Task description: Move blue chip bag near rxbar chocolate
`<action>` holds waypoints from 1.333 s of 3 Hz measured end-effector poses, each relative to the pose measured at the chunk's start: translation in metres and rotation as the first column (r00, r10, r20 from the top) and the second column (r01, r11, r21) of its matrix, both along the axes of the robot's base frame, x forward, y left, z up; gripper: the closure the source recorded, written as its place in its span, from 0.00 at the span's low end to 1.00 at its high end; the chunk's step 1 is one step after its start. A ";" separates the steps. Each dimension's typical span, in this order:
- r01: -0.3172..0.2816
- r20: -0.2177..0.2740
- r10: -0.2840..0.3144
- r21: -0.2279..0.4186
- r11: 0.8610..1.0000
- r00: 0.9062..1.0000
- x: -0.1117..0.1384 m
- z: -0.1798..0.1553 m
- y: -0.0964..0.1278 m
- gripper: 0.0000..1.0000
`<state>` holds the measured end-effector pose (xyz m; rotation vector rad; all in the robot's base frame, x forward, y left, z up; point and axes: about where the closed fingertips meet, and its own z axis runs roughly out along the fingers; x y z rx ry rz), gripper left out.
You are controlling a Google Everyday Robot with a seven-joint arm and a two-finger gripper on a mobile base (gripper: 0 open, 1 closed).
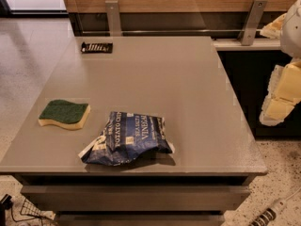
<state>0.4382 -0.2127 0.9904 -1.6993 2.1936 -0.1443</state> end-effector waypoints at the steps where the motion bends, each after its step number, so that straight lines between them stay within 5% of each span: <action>1: 0.000 0.000 0.000 0.000 1.000 1.000 0.000 0.000 0.000 0.00; 2: -0.019 -0.024 0.020 0.047 0.999 1.000 0.008 -0.012 0.020 0.00; 4: -0.037 -0.078 0.057 0.236 0.971 0.995 0.011 -0.056 0.100 0.00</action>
Offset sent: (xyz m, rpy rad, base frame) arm 0.0280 0.0677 -0.0446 0.1628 0.1041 0.0691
